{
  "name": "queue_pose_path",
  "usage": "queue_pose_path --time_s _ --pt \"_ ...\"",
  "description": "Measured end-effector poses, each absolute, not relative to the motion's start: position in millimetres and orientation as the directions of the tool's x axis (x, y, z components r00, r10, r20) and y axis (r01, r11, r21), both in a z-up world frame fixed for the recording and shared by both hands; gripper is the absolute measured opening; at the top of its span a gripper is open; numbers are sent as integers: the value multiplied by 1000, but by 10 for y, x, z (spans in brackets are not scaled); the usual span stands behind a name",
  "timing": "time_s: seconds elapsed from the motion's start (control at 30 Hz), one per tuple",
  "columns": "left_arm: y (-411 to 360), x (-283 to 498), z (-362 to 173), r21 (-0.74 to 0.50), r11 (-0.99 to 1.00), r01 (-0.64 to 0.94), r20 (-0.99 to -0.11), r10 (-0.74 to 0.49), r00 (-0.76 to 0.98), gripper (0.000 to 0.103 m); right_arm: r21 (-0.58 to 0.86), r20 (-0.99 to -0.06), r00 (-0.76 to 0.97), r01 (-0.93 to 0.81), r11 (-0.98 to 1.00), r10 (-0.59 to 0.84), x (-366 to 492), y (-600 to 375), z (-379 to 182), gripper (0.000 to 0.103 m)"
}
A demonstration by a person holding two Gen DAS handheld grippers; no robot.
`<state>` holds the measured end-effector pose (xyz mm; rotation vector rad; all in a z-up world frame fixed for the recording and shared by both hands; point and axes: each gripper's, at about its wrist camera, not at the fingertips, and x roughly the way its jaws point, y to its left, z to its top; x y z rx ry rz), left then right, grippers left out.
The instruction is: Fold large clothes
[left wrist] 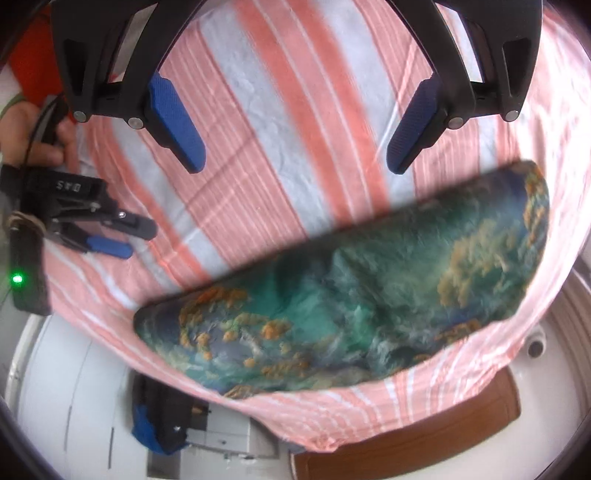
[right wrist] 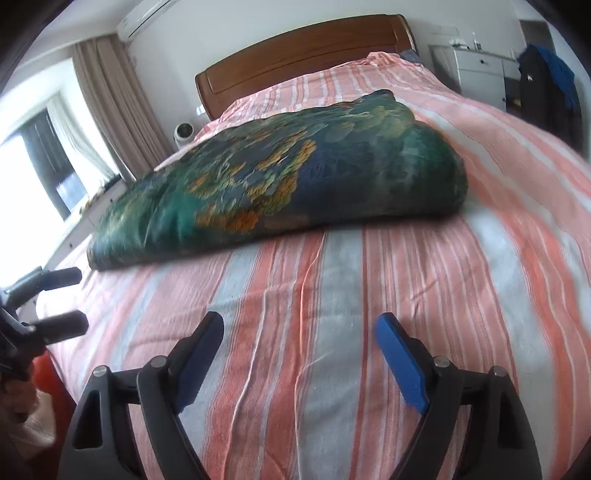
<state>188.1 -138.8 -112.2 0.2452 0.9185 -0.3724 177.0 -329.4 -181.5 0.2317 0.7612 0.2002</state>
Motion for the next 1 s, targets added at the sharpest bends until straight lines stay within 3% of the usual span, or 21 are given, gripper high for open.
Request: queue_pose_path --time_s 0.23,0.47,0.6,0.8,1.0 --pt "-1315 2090 -1208 35 946 321 -811 -161 562 99 223 -667 703 -125 967 245 1729 -3265 -1842 84" --pt "-1278 2340 -1595 106 952 288 -838 -70 542 100 220 -671 699 -130 967 247 1740 -3286 -1852 85" --pt "-1128 2365 -1758 20 960 280 -831 -139 538 103 191 -680 695 -139 972 232 1743 -3242 -1867 86" --pt "-1100 2286 -1802 37 954 296 -800 -149 581 103 161 -691 690 -142 977 214 1765 -3189 -1898 89" --pt "-1117 2137 -1858 52 953 297 -776 -149 613 103 239 -666 706 -105 965 241 1748 -3332 -1867 89"
